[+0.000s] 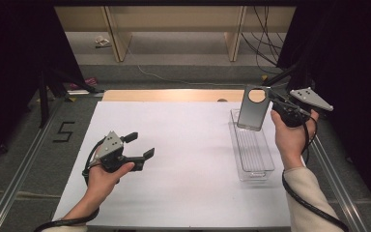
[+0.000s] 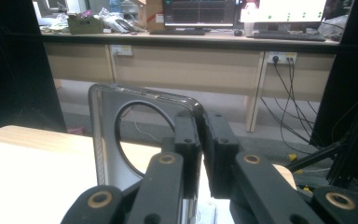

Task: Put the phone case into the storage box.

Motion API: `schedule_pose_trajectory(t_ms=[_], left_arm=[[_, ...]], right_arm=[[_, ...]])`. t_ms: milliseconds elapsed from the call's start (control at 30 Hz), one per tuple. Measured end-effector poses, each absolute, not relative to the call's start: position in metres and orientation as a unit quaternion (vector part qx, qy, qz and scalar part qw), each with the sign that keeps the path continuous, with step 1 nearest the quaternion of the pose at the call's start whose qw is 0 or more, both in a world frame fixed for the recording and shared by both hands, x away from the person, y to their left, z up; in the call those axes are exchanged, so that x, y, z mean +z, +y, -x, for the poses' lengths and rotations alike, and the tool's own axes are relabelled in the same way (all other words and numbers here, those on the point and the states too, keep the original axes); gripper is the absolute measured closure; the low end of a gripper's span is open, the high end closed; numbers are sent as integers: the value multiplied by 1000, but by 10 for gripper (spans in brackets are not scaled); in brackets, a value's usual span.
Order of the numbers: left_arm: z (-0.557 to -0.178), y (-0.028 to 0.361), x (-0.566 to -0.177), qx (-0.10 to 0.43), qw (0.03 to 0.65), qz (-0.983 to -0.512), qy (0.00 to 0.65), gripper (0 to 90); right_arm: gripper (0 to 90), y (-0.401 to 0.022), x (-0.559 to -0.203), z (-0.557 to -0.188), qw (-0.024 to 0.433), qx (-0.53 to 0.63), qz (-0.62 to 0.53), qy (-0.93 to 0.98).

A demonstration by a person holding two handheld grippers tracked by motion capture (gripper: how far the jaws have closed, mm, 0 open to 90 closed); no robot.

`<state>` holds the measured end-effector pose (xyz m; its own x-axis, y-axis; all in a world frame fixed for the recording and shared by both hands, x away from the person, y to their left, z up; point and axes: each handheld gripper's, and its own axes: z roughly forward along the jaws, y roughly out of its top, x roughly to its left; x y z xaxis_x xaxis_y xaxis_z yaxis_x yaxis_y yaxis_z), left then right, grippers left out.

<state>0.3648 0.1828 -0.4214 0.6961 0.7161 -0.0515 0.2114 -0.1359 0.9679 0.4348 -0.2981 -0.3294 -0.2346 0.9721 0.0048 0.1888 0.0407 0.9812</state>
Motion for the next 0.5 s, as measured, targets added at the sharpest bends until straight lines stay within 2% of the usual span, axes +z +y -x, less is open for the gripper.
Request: schedule_pose_trajectory(t_ms=[500], left_arm=[[-365,183,-421,221,573,-721,321,156]], right_arm=[[853,-298,-330,-437,392,497,-478,609]])
